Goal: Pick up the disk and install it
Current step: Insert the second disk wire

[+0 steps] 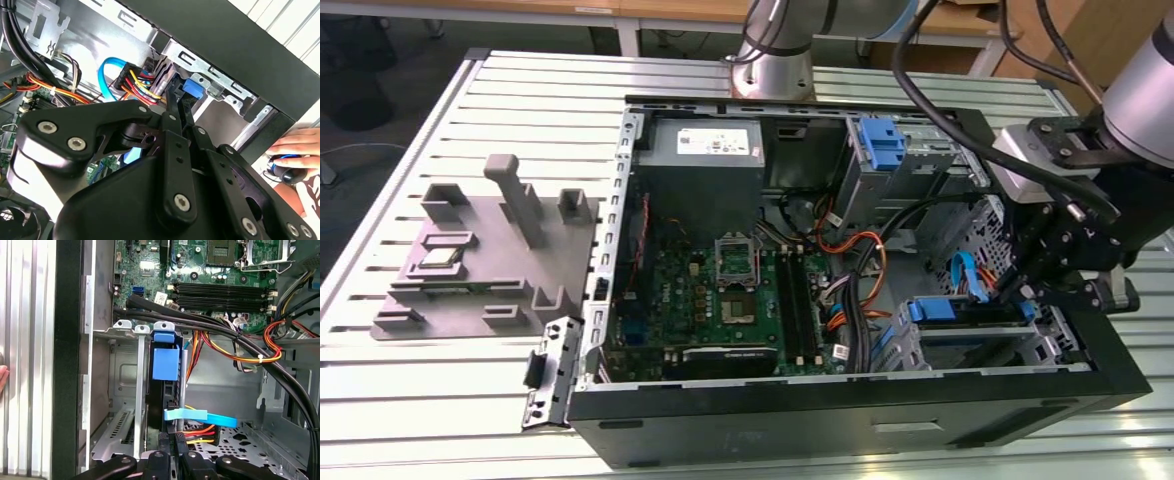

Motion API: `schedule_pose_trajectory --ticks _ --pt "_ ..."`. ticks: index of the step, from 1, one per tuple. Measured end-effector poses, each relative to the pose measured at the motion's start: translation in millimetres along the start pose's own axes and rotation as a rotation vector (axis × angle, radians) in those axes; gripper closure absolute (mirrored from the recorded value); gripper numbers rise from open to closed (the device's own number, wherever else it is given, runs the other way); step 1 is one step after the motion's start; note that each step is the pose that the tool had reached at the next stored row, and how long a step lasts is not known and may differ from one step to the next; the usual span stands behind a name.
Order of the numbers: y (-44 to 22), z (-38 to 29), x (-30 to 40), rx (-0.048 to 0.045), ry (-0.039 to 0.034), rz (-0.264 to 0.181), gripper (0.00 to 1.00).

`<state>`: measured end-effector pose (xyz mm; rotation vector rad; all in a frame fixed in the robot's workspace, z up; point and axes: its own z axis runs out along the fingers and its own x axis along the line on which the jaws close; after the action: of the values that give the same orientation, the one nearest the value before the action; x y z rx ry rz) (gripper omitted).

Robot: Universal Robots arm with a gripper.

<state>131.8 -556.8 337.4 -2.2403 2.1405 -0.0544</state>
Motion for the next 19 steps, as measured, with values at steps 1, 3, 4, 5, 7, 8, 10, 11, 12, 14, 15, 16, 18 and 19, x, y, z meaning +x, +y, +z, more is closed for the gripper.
schedule_pose_trajectory --ticks 1,3,4,5,7,8,10,11,12,14,15,16,18,19 --pt "0.2 0.2 -0.1 0.0000 0.0001 0.000 0.84" --pt "0.5 0.4 -0.1 -0.0001 0.0004 0.001 0.84" --pt "0.6 0.5 0.0 -0.0001 0.0004 0.001 0.84" --pt "0.6 0.5 0.0 -0.0001 0.0004 0.001 0.84" --pt "0.7 0.7 0.0 0.0000 0.0002 0.000 0.84" --pt "0.7 0.7 0.0 -0.0001 0.0002 0.001 0.84" --pt "0.9 1.0 -0.1 0.0000 0.0001 0.001 0.84" --pt "1.0 1.3 -0.1 0.0000 0.0001 0.001 0.84" --pt "1.2 1.6 0.0 0.0000 0.0001 0.001 0.84" --pt "1.4 2.2 0.0 0.0000 0.0002 0.001 0.84" --pt "1.5 2.5 -0.1 0.0000 0.0001 0.001 0.84" --pt "1.6 2.8 0.0 0.0000 0.0003 0.001 0.84" --pt "1.8 3.2 0.0 0.0000 0.0004 0.001 0.84" --pt "1.9 3.4 -0.1 0.0000 0.0003 0.001 0.84"
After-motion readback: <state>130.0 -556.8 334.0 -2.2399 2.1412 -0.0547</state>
